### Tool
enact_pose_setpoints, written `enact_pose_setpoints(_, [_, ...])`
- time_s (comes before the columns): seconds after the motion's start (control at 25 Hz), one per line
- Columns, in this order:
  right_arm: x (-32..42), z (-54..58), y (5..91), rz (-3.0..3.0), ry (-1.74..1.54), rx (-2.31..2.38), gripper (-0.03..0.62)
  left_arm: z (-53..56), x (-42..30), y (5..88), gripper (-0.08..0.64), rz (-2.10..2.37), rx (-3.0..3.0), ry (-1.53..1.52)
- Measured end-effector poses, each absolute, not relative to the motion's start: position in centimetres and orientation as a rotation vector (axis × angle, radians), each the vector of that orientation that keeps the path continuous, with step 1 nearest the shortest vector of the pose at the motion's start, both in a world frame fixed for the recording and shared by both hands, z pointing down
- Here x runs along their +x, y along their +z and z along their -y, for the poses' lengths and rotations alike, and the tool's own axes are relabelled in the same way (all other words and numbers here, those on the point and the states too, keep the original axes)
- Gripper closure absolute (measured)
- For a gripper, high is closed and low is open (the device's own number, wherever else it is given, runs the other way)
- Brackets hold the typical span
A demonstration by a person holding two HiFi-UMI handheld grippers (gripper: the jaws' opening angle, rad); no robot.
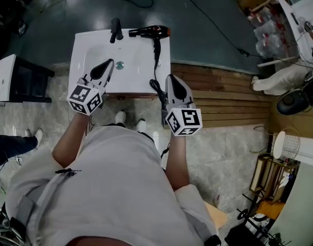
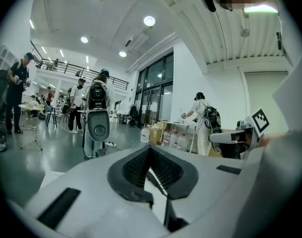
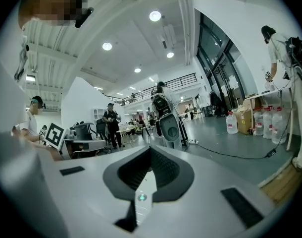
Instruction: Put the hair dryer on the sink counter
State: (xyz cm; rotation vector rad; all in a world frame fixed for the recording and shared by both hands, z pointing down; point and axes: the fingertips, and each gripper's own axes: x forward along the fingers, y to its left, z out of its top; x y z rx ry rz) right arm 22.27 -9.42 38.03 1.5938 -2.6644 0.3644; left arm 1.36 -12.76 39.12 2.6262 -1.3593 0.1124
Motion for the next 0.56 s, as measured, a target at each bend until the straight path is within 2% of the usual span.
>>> enact_pose_setpoints(0.56, [21.5, 10.5, 38.9, 2.636, 0.379, 1.588, 0.584, 13.4, 0.3, 39.8, 0.558, 1.360, 2.612, 0.118])
